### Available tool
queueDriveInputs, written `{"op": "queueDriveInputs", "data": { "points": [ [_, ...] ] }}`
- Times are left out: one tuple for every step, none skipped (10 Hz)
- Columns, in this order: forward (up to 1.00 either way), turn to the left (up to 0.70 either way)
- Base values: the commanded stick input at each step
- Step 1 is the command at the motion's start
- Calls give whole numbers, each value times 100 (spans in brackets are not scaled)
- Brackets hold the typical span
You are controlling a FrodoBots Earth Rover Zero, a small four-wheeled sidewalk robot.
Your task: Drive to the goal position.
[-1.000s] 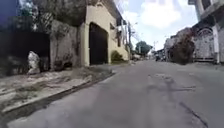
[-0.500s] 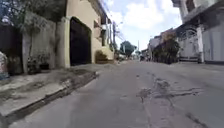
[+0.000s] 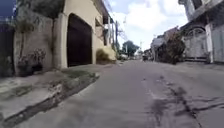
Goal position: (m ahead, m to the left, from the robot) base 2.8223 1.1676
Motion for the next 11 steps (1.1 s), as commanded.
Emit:
{"op": "queueDriveInputs", "data": {
  "points": [
    [100, 0],
    [100, 0],
    [100, 0],
    [100, 0],
    [100, -40],
    [100, -40],
    [100, -40],
    [100, -40],
    [100, -40],
    [100, -40],
    [100, -30]
  ]
}}
